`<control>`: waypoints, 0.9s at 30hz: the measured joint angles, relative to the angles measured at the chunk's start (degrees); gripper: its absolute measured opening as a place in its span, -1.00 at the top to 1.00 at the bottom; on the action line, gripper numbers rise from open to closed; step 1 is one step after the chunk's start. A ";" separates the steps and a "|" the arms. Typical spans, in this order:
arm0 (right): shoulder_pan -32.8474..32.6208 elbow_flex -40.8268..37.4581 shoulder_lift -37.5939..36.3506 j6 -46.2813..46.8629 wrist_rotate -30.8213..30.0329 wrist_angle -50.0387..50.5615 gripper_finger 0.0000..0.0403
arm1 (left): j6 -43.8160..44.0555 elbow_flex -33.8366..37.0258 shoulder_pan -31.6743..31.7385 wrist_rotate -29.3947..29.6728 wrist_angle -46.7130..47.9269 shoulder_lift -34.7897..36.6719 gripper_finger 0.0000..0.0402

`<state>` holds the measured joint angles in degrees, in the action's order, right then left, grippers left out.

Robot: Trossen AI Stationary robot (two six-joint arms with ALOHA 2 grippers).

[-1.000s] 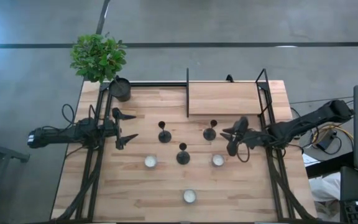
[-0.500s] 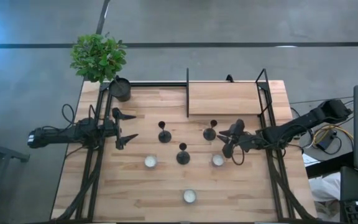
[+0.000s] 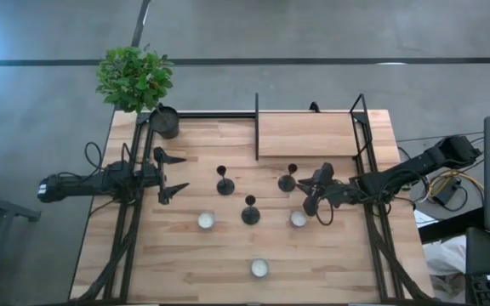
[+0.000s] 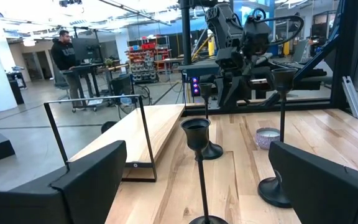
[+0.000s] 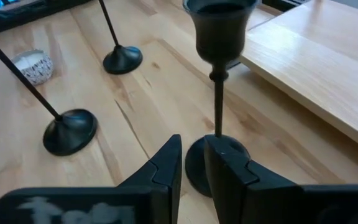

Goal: Pick & Place candle stick holders
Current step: Put the top right black candle holder on the shelf

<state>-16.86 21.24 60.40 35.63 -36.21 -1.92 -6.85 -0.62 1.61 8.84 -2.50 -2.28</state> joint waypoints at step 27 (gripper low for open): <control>1.70 -0.03 9.18 -0.12 -4.96 -6.51 0.42 | -0.02 0.02 0.02 0.02 0.00 0.00 -0.99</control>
<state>-15.16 21.21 69.58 35.51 -41.17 -8.43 -6.87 -0.60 1.63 8.86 -2.50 -2.29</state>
